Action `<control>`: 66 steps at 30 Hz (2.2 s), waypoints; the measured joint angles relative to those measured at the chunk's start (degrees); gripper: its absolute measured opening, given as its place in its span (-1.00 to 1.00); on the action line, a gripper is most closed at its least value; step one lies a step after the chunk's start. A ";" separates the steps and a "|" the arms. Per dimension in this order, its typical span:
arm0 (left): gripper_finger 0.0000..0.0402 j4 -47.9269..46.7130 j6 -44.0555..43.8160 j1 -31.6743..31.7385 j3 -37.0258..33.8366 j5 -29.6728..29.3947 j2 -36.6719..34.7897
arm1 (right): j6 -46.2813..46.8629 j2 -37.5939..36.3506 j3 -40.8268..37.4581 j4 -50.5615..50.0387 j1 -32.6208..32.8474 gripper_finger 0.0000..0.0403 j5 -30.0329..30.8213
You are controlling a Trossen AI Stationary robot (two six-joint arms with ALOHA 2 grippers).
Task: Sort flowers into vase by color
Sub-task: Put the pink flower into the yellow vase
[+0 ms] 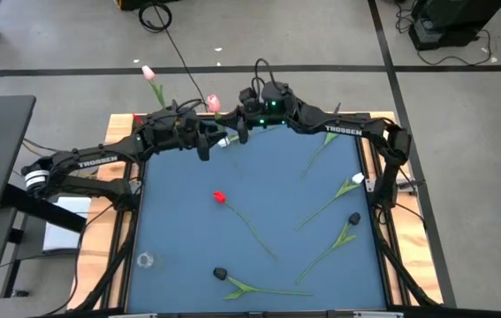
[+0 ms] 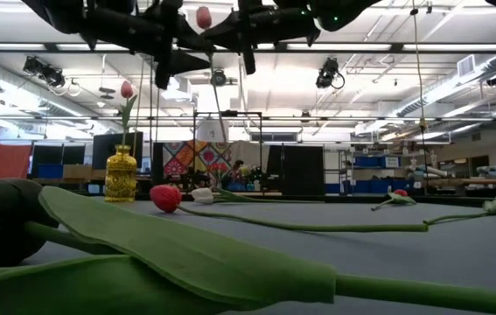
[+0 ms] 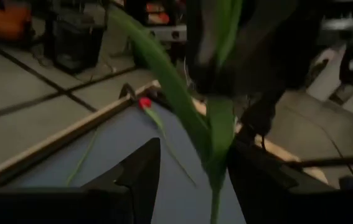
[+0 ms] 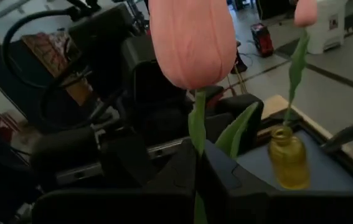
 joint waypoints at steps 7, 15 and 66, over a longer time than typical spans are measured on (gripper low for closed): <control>-0.43 6.36 0.55 1.41 -0.02 1.73 3.61 | -2.46 0.04 0.00 0.66 -2.98 -0.92 -3.25; -0.94 6.88 0.62 2.98 -0.04 1.29 3.62 | -0.41 0.04 0.00 -0.34 -5.97 -0.77 -5.86; -0.98 -16.20 8.31 27.69 0.78 -21.98 -19.48 | 2.18 0.04 0.00 -5.48 -12.55 -0.03 2.33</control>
